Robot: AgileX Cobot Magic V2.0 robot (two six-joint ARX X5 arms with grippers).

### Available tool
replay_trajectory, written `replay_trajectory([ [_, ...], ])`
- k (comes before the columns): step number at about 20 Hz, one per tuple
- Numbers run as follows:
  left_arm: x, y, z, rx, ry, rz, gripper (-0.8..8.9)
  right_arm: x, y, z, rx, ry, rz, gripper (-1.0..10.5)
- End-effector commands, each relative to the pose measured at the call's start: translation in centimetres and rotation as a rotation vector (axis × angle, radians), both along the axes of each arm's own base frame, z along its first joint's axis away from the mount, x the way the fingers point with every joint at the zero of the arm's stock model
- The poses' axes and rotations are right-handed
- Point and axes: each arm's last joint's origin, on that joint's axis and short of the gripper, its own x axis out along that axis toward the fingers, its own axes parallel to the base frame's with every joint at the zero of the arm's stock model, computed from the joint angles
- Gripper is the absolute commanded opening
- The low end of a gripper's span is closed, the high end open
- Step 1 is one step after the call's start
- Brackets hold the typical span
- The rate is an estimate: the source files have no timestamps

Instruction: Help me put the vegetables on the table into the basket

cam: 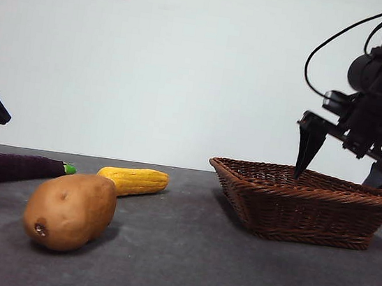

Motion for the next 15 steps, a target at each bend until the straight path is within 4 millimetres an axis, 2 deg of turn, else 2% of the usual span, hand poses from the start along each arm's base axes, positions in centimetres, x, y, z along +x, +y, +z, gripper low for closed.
replay_trajectory([
  [1, 0.3, -0.1, 0.5, 0.002, -0.025, -0.017, -0.04, 0.1, 0.0, -1.0, -0.016, 0.032, 0.009, 0.3],
  [2, 0.4, -0.2, 0.8, 0.002, -0.035, -0.021, -0.04, 0.1, 0.0, -1.0, -0.016, 0.03, 0.008, -0.1],
  [6, 1.2, -0.6, 2.6, 0.006, -0.077, -0.045, -0.04, 0.0, -0.1, -0.9, -0.016, 0.04, 0.007, -0.1],
  [8, 1.7, -1.1, 3.9, 0.02, -0.106, -0.075, -0.05, 0.0, -0.1, -0.2, -0.017, 0.052, 0.008, -0.1],
  [11, 3.3, -2.0, 6.0, 0.134, -0.088, -0.113, -0.05, 0.5, -0.1, 2.5, -0.02, 0.045, 0.018, -0.1],
  [14, 5.8, -3.6, 7.7, 0.32, -0.061, -0.156, 0.06, 0.1, -0.1, 5.5, -0.024, 0.02, 0.06, -0.1],
  [15, 6.9, -4.3, 8.1, 0.375, -0.077, -0.18, 0.69, -0.2, -0.2, 6.4, -0.023, 0.014, 0.059, -0.1],
])
